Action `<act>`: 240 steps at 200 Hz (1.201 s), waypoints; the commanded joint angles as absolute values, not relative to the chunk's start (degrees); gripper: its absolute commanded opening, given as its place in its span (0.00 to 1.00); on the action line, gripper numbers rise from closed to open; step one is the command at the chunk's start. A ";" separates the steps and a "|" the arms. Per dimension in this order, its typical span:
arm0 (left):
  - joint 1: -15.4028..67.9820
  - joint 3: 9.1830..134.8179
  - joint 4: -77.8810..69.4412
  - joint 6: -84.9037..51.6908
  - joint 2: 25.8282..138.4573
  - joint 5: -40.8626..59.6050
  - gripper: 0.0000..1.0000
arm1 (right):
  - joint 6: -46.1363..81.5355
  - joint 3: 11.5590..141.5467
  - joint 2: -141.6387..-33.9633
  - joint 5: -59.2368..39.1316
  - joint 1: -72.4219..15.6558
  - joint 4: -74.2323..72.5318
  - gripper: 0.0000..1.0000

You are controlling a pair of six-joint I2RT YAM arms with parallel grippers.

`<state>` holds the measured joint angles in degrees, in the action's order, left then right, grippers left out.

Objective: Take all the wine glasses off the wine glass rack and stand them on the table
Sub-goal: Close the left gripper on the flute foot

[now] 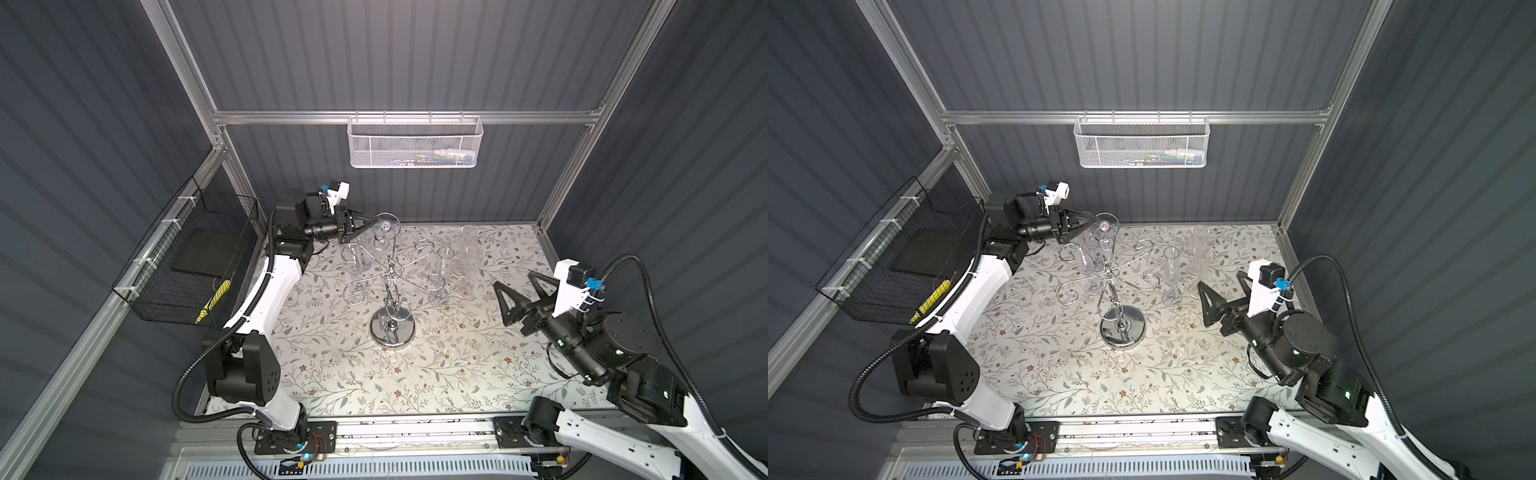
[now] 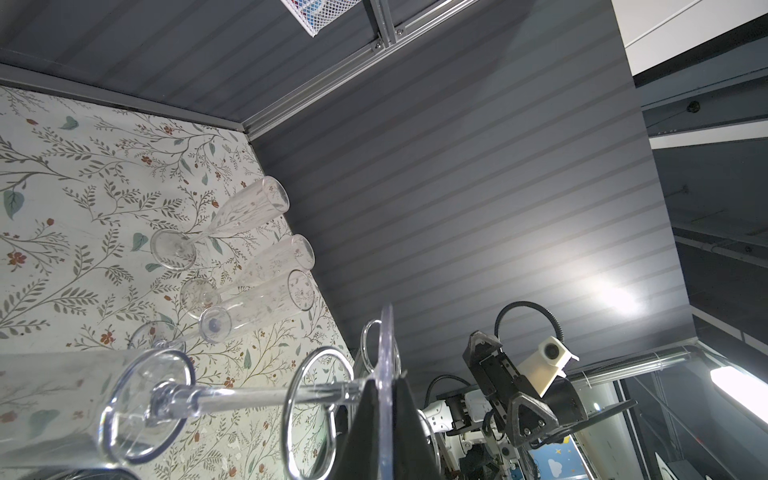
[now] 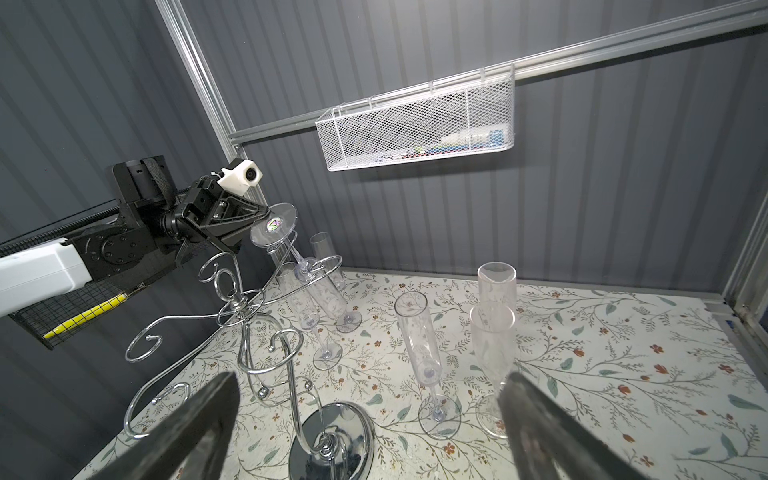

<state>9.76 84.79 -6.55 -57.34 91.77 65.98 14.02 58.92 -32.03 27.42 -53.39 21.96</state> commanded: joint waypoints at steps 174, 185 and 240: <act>13.36 85.51 -3.53 -55.34 89.06 67.26 0.00 | 15.19 58.43 -31.19 27.82 -53.26 21.97 0.99; 13.36 85.66 -1.80 -54.17 88.71 67.15 0.00 | 15.29 58.45 -31.07 27.77 -53.26 23.51 0.99; 12.31 84.49 0.17 -53.00 86.76 66.69 0.00 | 15.73 58.35 -30.58 27.78 -53.26 23.91 0.99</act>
<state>12.67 84.99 -1.10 -54.43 89.32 65.60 15.16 58.83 -31.27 27.40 -53.39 23.05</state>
